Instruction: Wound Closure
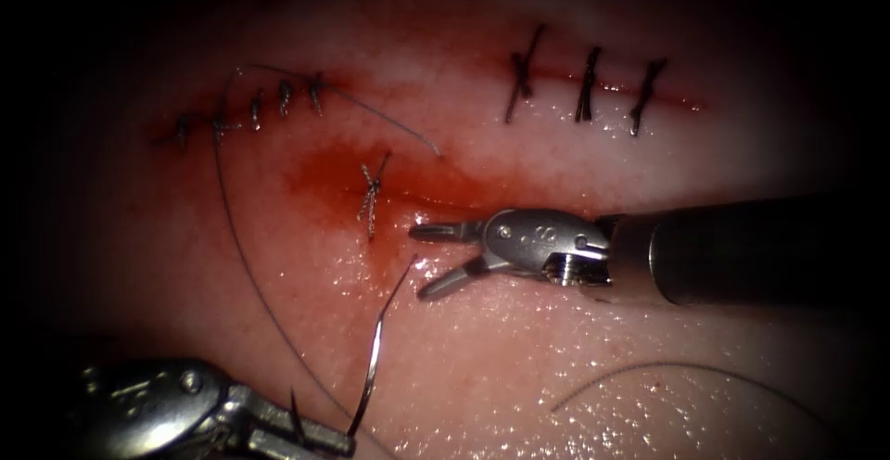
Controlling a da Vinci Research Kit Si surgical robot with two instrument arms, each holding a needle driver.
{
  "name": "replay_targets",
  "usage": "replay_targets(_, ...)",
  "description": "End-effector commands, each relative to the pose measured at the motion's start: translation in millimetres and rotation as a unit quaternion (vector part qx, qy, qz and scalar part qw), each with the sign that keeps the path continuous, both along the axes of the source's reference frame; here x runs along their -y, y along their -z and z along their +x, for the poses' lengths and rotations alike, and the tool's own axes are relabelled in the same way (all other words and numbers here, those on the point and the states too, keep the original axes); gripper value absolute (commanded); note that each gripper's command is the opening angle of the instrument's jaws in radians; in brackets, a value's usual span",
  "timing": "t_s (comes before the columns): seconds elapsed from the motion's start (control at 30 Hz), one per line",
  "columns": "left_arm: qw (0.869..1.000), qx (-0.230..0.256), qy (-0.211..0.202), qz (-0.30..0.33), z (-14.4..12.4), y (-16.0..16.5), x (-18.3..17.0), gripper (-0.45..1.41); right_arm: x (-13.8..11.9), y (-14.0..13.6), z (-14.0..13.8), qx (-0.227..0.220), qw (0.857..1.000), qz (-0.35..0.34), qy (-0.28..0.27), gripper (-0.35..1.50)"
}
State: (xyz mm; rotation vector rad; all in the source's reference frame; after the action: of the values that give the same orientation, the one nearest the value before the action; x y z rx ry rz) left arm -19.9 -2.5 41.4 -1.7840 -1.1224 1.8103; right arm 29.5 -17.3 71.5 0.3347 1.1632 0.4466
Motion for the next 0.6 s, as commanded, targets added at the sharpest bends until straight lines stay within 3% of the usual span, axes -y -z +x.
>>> replay_targets(0.03, 1.0, -0.003, 0.002, -0.001, -0.4, -0.3, 0.6, -0.45, 0.9, -0.8, 0.8, 0.004, 1.0, 0.001, 0.005, 0.68)
replay_targets(0.2, 1.0, -0.01, 0.013, -0.014, -0.3, 0.9, 0.4, -0.45, 1.0, -1.4, 0.0, 0.017, 1.0, 0.001, 0.016, 0.32)
replay_targets(0.23, 1.0, -0.011, 0.014, -0.015, -0.3, 1.1, 0.4, -0.45, 1.0, -1.5, -0.1, 0.017, 1.0, 0.0, 0.016, 0.07)
replay_targets(0.27, 1.0, -0.011, 0.016, -0.02, -0.3, 1.4, 0.5, -0.45, 1.0, -1.5, -0.2, 0.017, 1.0, 0.0, 0.017, -0.35)
replay_targets(0.47, 0.997, -0.018, 0.033, -0.061, -0.3, 3.2, 0.9, -0.45, 1.2, -0.4, -0.6, 0.017, 1.0, 0.005, 0.021, -0.35)
replay_targets(0.6, 0.989, -0.054, 0.074, -0.113, 0.3, 3.4, 0.7, -0.45, 1.4, 1.5, -0.6, 0.013, 1.0, 0.014, 0.022, -0.35)
